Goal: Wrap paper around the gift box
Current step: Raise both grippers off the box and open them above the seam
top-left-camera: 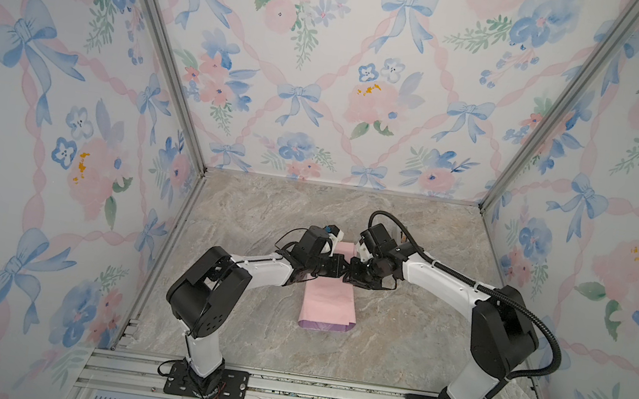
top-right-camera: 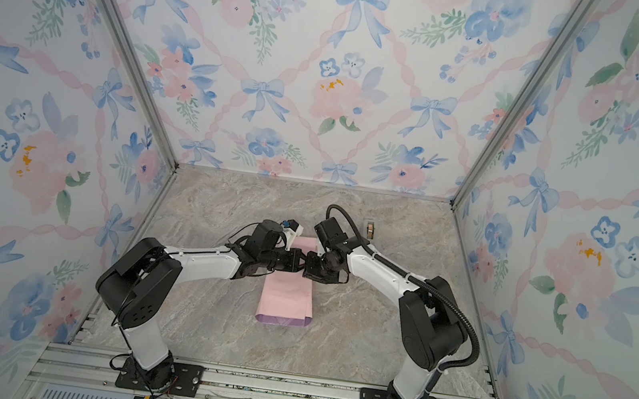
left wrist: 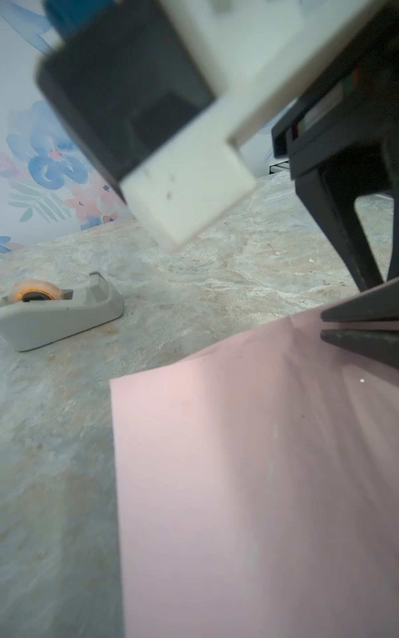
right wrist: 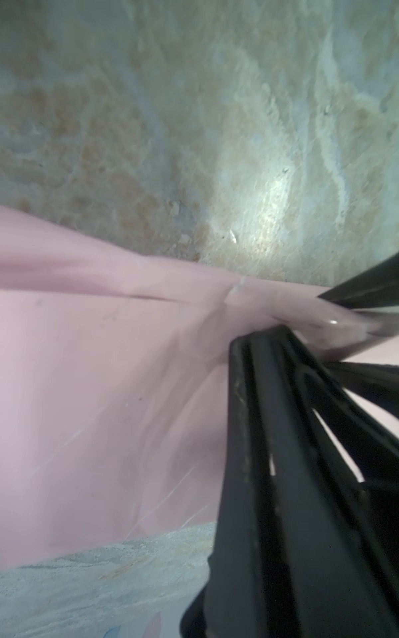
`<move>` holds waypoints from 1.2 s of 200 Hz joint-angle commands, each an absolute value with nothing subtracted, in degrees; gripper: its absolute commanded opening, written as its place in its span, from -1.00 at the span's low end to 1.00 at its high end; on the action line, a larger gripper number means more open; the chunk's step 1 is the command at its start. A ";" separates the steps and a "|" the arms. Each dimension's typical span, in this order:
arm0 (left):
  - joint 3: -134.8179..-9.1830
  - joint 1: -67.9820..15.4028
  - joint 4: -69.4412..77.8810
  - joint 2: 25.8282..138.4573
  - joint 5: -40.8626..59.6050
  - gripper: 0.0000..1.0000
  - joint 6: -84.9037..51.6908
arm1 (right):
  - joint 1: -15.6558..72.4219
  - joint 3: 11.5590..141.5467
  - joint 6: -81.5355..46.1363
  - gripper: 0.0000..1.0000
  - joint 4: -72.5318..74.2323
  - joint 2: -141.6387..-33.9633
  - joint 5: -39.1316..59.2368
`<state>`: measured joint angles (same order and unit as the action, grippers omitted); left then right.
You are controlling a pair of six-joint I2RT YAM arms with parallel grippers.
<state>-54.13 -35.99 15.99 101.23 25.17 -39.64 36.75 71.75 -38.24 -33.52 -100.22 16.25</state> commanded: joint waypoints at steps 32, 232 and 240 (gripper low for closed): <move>-49.48 -36.13 15.67 102.92 22.85 -0.82 -39.90 | 36.42 71.25 -38.18 0.03 -35.74 -96.15 15.86; -48.54 -36.17 15.68 102.55 22.94 -0.83 -39.73 | 34.42 72.69 -37.46 -0.38 -34.96 -100.00 18.40; -48.59 -36.12 15.68 102.57 22.95 -0.83 -39.72 | 34.36 72.60 -37.44 -0.44 -34.65 -100.19 18.60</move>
